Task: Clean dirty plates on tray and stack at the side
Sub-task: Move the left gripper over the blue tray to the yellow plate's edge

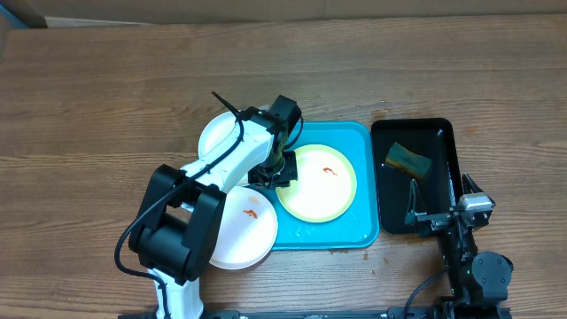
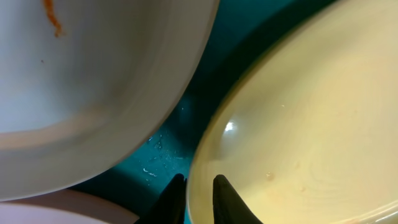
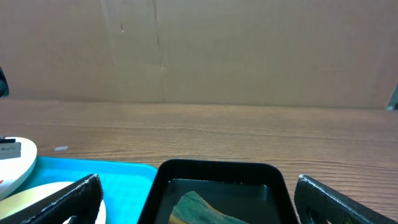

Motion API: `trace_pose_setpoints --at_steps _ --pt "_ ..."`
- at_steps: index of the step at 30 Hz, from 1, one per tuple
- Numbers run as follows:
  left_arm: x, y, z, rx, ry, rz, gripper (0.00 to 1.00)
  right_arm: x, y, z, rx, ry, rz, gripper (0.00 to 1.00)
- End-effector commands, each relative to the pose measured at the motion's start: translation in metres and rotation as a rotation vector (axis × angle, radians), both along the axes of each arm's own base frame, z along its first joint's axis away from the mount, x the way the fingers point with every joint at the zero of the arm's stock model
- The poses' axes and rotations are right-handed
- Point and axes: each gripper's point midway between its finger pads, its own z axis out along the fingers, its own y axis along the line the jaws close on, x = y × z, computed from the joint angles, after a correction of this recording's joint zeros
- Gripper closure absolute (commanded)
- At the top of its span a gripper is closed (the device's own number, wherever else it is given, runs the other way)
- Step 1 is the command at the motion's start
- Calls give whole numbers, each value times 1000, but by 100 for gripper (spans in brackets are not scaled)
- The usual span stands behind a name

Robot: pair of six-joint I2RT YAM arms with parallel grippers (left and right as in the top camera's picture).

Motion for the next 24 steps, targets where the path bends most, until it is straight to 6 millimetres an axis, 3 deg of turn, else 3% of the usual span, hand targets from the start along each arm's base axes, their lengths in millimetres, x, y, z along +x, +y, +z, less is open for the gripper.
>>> trace_pose_setpoints --at_steps 1,15,24 --pt "1 -2 -5 6 -13 -37 87 0 0 -2 -3 -5 -1 0" --pt "25 0 -6 33 -126 -115 92 0 0 -2 -3 -5 -1 0" --pt "6 -3 -6 10 -48 -131 88 0 0 -2 -3 -4 -1 0"
